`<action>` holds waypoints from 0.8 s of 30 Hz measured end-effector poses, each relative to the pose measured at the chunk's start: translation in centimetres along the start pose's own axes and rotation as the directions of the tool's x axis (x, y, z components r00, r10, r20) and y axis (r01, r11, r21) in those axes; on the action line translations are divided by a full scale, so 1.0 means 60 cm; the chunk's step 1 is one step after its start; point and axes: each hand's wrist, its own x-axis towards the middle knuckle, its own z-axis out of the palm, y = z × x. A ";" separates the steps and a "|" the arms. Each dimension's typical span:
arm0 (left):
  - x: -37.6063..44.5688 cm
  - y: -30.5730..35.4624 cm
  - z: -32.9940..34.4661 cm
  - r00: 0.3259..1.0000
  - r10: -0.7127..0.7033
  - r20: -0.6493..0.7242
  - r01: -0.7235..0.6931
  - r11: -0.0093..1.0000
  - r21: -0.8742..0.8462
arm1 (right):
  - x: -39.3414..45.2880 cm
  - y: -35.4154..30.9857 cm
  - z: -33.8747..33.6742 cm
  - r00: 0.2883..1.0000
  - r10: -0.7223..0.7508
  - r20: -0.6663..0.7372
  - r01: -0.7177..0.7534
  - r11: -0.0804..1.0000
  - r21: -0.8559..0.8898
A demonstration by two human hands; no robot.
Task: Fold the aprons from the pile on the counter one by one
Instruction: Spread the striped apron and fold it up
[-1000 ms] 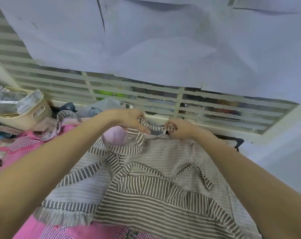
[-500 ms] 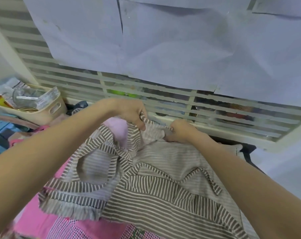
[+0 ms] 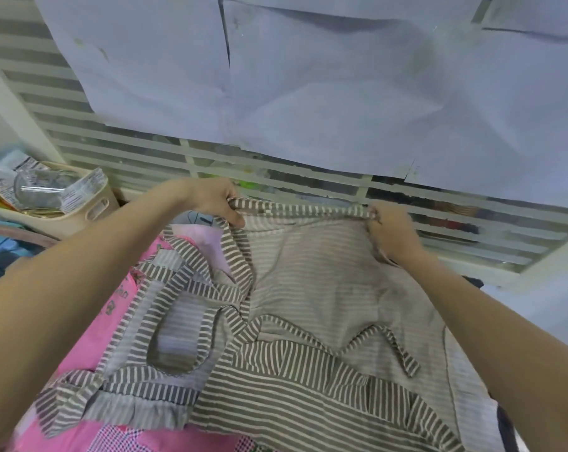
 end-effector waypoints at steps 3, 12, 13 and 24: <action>0.020 0.000 0.008 0.991 -0.029 -0.132 0.039 0.996 0.077 | 0.008 0.000 -0.041 0.992 -0.036 -0.123 0.056 0.984 0.166; 0.031 0.007 0.044 0.927 -0.028 -0.375 0.131 0.959 0.250 | -0.034 0.033 -0.046 0.845 0.202 0.496 -0.069 0.959 -0.273; 0.029 0.008 0.047 0.920 -0.019 -0.391 0.127 0.959 0.254 | -0.037 0.043 -0.040 0.883 0.226 0.411 -0.069 0.930 -0.362; -0.015 0.001 0.142 0.909 0.247 -0.336 -0.023 0.833 0.552 | -0.113 0.127 -0.059 0.981 -0.194 0.000 0.153 0.774 -0.615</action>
